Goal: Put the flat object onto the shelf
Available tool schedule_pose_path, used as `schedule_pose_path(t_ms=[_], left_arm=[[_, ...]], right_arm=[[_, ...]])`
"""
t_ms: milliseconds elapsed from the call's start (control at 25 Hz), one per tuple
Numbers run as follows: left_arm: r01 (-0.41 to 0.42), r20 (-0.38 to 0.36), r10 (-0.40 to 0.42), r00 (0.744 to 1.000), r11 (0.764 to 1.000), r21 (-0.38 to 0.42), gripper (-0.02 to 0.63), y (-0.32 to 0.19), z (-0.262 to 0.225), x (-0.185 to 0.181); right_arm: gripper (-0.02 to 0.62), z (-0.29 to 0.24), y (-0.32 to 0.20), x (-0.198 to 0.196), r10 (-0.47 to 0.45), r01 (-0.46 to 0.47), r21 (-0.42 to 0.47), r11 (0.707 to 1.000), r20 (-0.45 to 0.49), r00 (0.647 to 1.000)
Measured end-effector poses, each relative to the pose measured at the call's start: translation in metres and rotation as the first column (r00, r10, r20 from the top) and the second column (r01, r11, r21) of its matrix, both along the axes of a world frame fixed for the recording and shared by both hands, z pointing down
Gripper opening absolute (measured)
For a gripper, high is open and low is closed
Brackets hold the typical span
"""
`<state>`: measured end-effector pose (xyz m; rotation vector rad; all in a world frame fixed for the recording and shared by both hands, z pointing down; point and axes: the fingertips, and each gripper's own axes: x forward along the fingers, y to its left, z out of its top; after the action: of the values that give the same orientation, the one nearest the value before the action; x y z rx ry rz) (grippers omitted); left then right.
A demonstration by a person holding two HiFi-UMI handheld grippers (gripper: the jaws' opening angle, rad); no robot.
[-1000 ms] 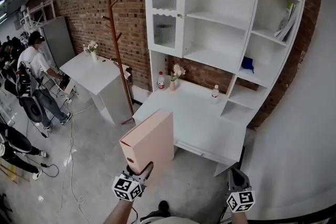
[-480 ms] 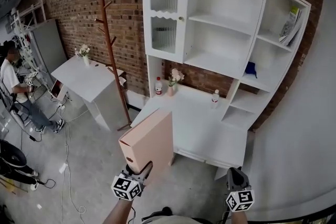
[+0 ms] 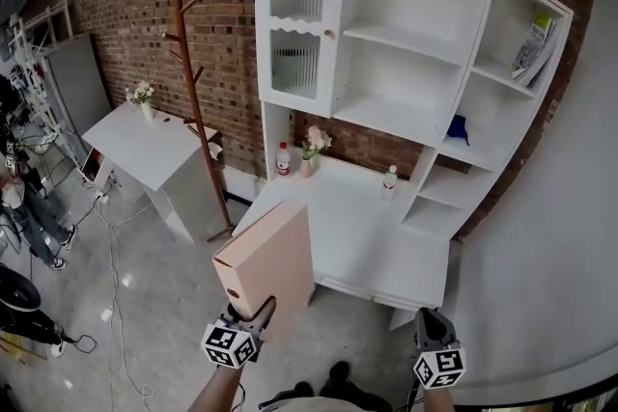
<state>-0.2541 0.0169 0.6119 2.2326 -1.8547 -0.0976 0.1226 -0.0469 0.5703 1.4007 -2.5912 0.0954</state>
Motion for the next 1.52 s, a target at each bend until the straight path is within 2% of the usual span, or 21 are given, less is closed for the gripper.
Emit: schedule_pose_path(t_ms=[280,480,1280,1520], left_arm=[[0.001,-0.005,-0.001,1.0,1.0,-0.007,0.276,-0.027,0.006,0.005],[0.005,0.021,-0.005,1.0,1.0,-0.019,0.276,-0.053,0.005,0.007],[0.033,0.06,-0.035,0.998,0.999,0.018,0.276,-0.202,-0.017,0.032],[0.028,0.111,-0.03,0.993,0.999,0.018,0.276,-0.242,-0.018,0.046]], right_arm=[[0.031,0.01,-0.03,0.005,0.013,-0.013,-0.016,1.0,0.014,1.0],[0.031,0.017,-0.064,-0.002,-0.01,0.011,-0.03,0.999,0.031,0.999],[0.031,0.005,-0.234,0.003,-0.084,0.085,-0.016,0.996,0.039,0.996],[0.031,0.013,-0.271,0.009,-0.109,0.11,-0.032,0.993,0.044,0.993]])
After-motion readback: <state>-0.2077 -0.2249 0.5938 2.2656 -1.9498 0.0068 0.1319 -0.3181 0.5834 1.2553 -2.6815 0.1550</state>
